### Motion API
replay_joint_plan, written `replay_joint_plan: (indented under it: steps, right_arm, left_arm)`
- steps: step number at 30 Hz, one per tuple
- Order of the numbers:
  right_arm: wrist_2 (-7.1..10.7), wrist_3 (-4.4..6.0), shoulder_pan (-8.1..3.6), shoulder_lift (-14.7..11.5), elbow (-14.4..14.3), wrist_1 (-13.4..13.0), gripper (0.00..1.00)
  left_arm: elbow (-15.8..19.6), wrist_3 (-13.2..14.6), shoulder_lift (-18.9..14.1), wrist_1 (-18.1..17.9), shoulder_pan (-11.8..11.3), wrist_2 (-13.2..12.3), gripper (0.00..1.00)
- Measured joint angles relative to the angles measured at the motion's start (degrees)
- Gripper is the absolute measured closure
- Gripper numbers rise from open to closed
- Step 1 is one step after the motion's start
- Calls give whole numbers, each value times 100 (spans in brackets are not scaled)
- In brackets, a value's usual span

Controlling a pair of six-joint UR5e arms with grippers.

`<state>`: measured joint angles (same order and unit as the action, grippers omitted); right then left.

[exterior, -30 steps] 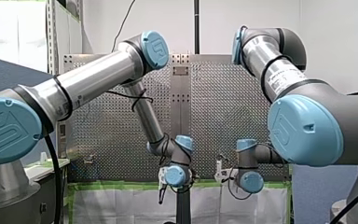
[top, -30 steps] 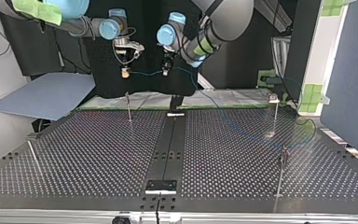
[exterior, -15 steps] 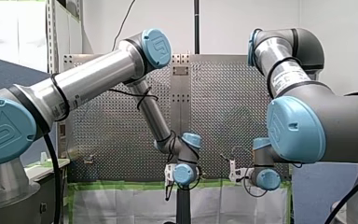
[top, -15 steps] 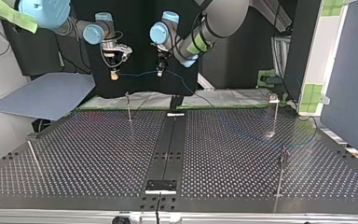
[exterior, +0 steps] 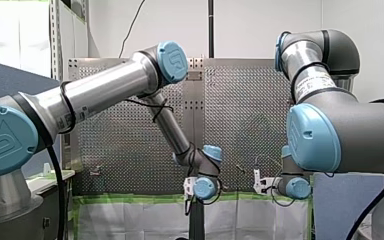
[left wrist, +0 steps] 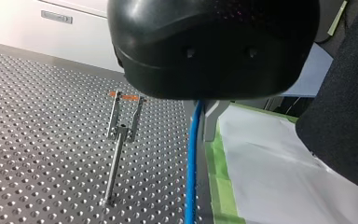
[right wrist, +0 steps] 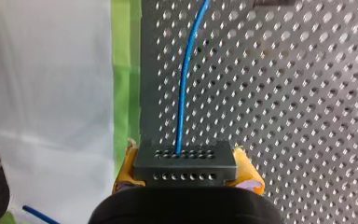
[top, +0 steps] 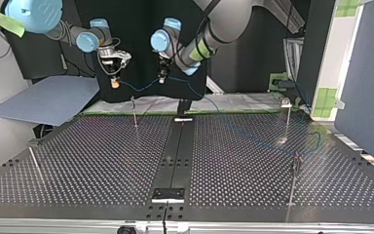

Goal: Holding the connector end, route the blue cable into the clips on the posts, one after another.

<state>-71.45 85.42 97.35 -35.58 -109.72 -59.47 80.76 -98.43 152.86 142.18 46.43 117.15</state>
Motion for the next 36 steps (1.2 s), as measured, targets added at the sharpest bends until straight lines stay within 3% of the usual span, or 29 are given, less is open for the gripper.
replay_joint_plan:
  steps: [8,21,36]
  right_arm:
    - [449,-11,-29,-20,209,75,100]
    - [431,124,-225,-146,364,330,100]
    - [631,295,-473,-128,362,242,100]
  left_arm:
    - [-499,-16,162,140,-6,5,99]
    - [-1217,-74,439,345,-54,-122,99]
    - [-1301,-124,484,332,-101,-189,99]
